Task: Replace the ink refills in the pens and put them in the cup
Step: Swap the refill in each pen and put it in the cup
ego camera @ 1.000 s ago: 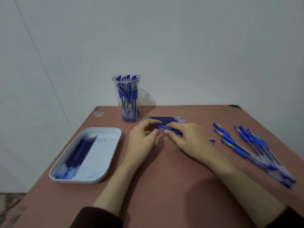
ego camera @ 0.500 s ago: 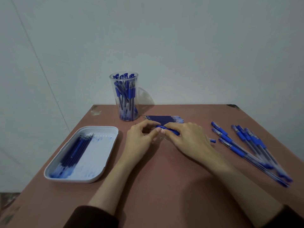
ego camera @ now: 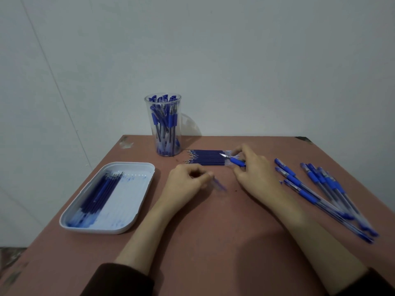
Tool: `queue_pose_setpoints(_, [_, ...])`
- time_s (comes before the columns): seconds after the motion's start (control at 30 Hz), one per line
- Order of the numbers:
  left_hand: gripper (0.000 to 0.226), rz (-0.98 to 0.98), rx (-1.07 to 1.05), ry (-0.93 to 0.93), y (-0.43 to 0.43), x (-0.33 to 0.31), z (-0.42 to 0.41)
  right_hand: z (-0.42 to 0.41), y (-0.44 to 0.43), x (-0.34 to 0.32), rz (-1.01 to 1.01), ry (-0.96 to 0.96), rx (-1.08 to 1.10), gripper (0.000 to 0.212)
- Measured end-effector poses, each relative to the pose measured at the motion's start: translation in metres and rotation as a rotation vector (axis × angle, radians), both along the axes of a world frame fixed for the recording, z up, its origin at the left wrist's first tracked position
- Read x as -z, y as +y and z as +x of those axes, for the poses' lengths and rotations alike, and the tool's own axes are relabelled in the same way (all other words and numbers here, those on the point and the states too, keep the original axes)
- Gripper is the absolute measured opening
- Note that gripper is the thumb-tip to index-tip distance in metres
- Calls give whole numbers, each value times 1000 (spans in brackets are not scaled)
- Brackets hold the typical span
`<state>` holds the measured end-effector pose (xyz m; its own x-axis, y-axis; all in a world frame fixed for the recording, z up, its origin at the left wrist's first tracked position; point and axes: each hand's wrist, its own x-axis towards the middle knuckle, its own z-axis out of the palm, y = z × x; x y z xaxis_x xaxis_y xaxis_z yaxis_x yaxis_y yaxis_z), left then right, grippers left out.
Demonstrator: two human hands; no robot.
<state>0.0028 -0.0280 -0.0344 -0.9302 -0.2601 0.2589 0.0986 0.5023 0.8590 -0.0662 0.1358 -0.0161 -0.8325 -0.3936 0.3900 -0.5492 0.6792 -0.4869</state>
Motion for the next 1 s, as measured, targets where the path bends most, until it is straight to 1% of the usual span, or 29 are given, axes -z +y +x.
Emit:
queue_pose_setpoints(0.03, [11,-95,41,-40,2,1,0,1,-1,-1,-56,-4,-12,16])
queue_pose_setpoints(0.1, [12,-274,92,-64,2,5,-2,3,-2,-1,-126,6,-37,15])
queue_pose_setpoints(0.17, [12,-303,116,-72,1,6,-2,4,-3,0,-157,27,-59,15])
queue_pose_setpoints(0.2, [10,-267,118,-71,2,4,-1,4,-3,1,-163,45,-71,17])
queue_pose_setpoints(0.23, [10,-191,108,-59,3,3,0,4,-4,2,-169,64,-83,19])
queue_pose_setpoints(0.3, [14,7,66,1,6,-4,3,5,-5,3,-200,61,-100,21])
queue_pose_setpoints(0.37, [22,237,52,75,7,-10,4,8,-7,3,-264,-9,-120,16])
queue_pose_setpoints(0.43, [25,423,59,84,7,-16,7,10,-11,2,-341,-140,-180,9])
queue_pose_setpoints(0.57, [27,704,206,33,9,-19,10,20,-15,-5,-490,-496,-350,23])
queue_pose_setpoints(0.67, [27,768,231,35,9,-19,7,22,-15,-10,-551,-671,-380,41])
queue_pose_setpoints(0.7, [26,787,234,35,8,-19,6,23,-15,-11,-565,-707,-375,42])
queue_pose_setpoints(0.77, [22,821,234,35,8,-18,5,21,-15,-10,-582,-738,-376,37])
queue_pose_setpoints(0.87, [22,800,183,65,7,-17,5,20,-16,-7,-589,-672,-396,32])
queue_pose_setpoints(1.0, [34,779,103,108,6,-17,6,22,-19,-2,-616,-519,-396,23])
